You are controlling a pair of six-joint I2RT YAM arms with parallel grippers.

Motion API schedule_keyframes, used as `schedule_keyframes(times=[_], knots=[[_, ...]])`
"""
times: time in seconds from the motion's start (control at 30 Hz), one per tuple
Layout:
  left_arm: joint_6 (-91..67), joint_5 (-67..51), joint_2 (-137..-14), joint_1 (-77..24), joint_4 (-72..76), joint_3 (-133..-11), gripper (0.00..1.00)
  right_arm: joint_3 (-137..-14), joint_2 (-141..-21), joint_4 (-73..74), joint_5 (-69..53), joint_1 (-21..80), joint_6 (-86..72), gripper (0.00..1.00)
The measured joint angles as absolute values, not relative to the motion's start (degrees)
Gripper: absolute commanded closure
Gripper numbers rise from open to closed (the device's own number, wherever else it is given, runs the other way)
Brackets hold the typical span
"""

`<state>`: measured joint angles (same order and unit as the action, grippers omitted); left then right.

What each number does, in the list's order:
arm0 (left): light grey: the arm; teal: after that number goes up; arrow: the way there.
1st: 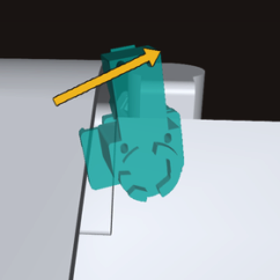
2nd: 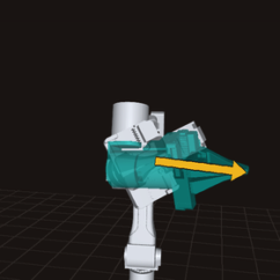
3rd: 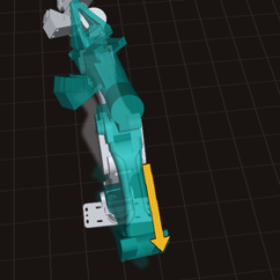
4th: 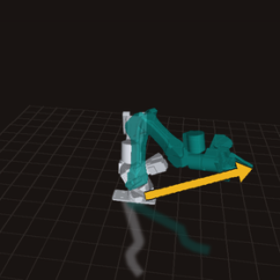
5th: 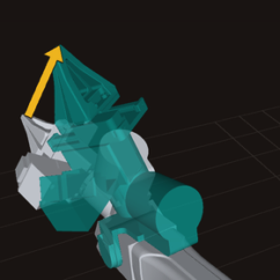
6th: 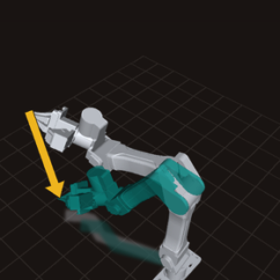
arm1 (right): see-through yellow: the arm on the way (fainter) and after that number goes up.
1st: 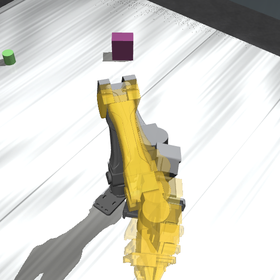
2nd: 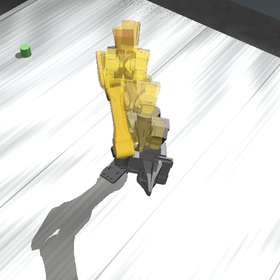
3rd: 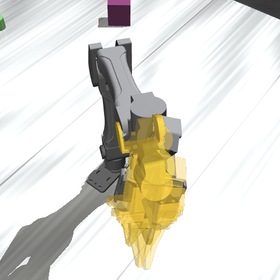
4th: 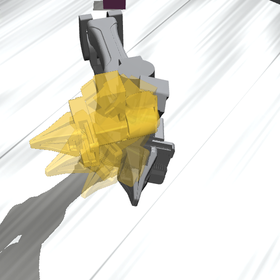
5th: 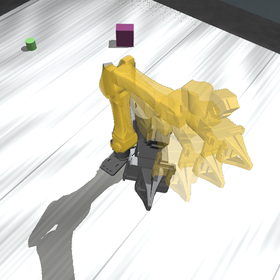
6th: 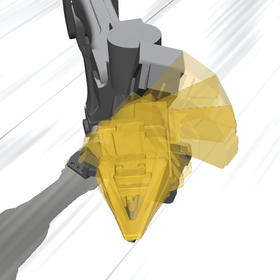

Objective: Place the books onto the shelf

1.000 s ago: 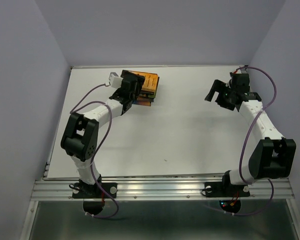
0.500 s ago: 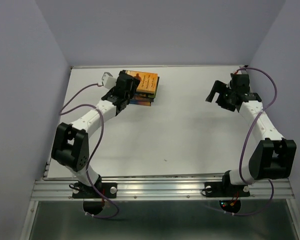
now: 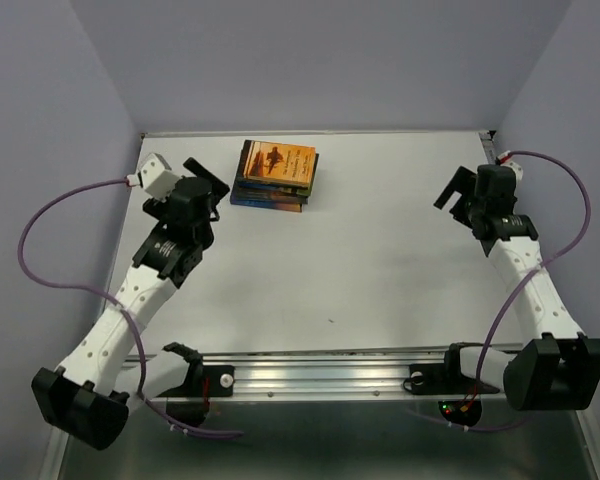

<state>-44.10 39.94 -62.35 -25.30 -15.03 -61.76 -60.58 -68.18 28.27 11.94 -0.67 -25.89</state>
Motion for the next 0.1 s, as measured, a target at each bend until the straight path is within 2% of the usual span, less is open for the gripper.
schedule_keyframes(times=[0.1], knots=[[-41.8,39.5,-54.9,-24.6,-13.1,-55.2,0.01,-58.2,-66.3,27.6,13.6,-0.6,-26.6,0.00]])
